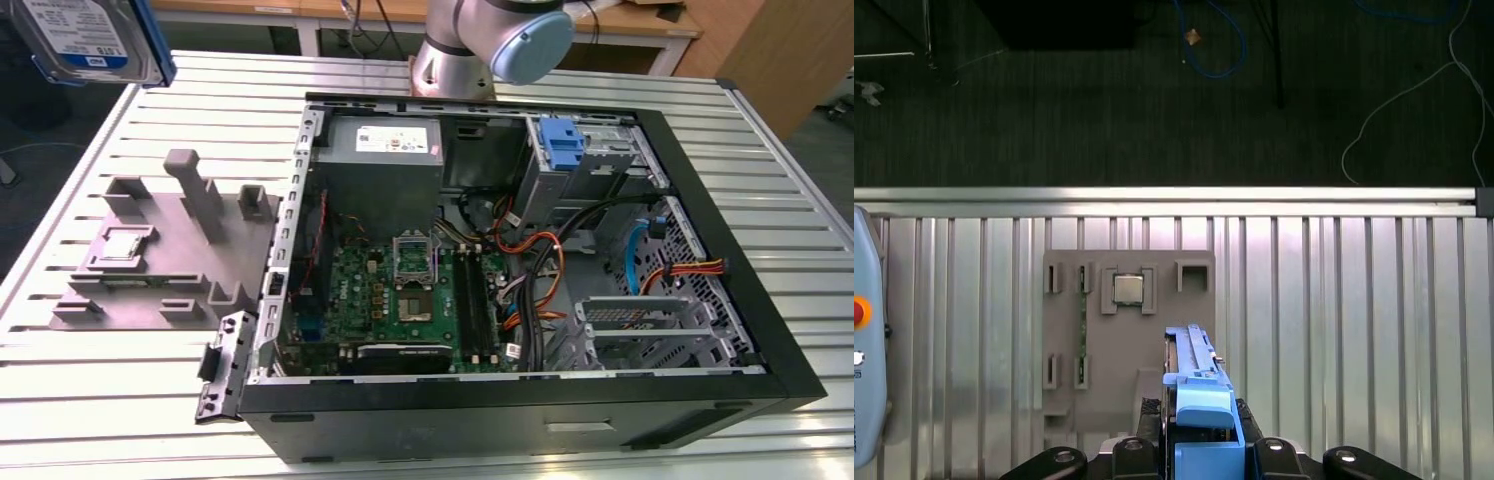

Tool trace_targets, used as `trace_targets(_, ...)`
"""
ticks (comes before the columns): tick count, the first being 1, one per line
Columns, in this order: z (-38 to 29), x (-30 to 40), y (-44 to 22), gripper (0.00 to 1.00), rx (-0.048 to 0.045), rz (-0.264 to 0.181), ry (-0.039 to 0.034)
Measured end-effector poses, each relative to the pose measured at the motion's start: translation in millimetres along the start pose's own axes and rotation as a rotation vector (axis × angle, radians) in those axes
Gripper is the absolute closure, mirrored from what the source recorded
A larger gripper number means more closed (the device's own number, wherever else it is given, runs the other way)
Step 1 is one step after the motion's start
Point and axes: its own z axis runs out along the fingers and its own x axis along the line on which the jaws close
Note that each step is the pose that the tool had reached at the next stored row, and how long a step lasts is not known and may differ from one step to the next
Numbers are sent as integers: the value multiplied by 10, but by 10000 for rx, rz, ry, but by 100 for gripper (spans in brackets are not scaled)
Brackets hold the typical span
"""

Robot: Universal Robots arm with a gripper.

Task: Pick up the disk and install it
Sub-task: 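Pick up the disk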

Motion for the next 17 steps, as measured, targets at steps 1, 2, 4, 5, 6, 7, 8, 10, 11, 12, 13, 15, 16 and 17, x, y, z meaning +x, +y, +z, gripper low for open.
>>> trace_targets(1, 0, 0, -7, 63, 0, 0, 0)
trace_targets(2, -1, 0, -14, 63, -1, 0, 0)
trace_targets(4, -1, -1, -28, 63, -1, 0, 0)
trace_targets(5, -1, -1, -35, 63, -1, 0, 0)
trace_targets(6, -1, -1, -41, 63, 0, 0, 0)
trace_targets(7, -1, -1, -48, 63, -1, 0, 0)
trace_targets(8, -1, -1, -53, 63, -1, 0, 0)
trace_targets(10, -2, -1, -64, 63, -1, 0, 0)
trace_targets(11, -2, -1, -70, 63, -1, 0, 0)
trace_targets(12, -2, -1, -75, 63, -1, 0, 0)
trace_targets(13, -2, -1, -81, 63, 0, -1, 0)
trace_targets(15, -3, -2, -91, 63, -1, 0, 1)
trace_targets(16, -2, -2, -97, 63, -1, 0, 0)
trace_targets(17, -3, -2, -102, 63, -1, 0, 0)
